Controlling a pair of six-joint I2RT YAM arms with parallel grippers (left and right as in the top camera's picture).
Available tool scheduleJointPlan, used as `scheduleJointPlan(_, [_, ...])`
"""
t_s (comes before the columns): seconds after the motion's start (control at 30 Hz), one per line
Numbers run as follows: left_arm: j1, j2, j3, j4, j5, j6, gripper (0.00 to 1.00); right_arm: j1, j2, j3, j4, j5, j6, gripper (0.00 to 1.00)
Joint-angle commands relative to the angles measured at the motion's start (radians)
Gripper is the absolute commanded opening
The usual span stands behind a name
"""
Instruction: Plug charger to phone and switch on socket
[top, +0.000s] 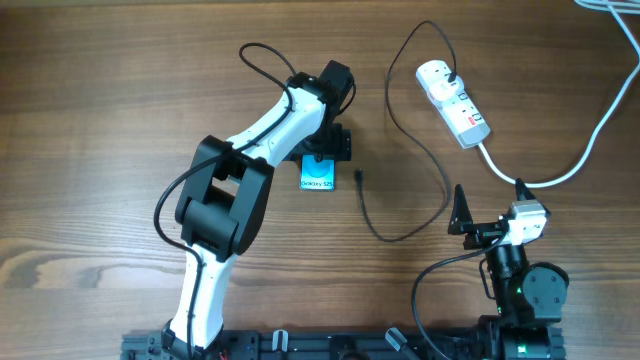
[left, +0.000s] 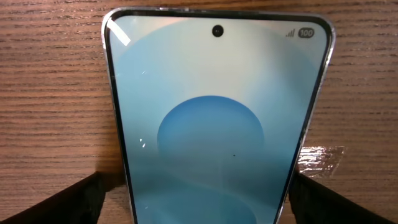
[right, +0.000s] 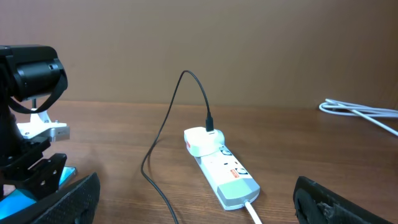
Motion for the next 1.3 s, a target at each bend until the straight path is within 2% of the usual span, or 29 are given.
scheduleJointPlan(0.0, [0.009, 0.031, -0.002, 0.003, -0.002, 0.016, 0.92, 0.004, -0.007, -0.001, 0.003, 0.011, 0.007, 1.0])
scheduleJointPlan(0.3, [0.009, 0.031, -0.002, 0.003, -0.001, 0.015, 0.86, 0.004, -0.007, -0.001, 0.003, 0.011, 0.007, 1.0])
scheduleJointPlan(0.5, [0.009, 0.031, -0.002, 0.003, 0.002, 0.008, 0.86, 0.004, -0.007, -0.001, 0.003, 0.011, 0.008, 1.0])
scheduleJointPlan(0.67, [0.009, 0.031, -0.002, 0.003, 0.002, 0.007, 0.8, 0.004, -0.007, -0.001, 0.003, 0.011, 0.007, 1.0])
scheduleJointPlan(1.27, [0.009, 0.031, -0.002, 0.004, 0.002, 0.004, 0.75, 0.004, -0.007, -0.001, 0.003, 0.011, 0.008, 1.0])
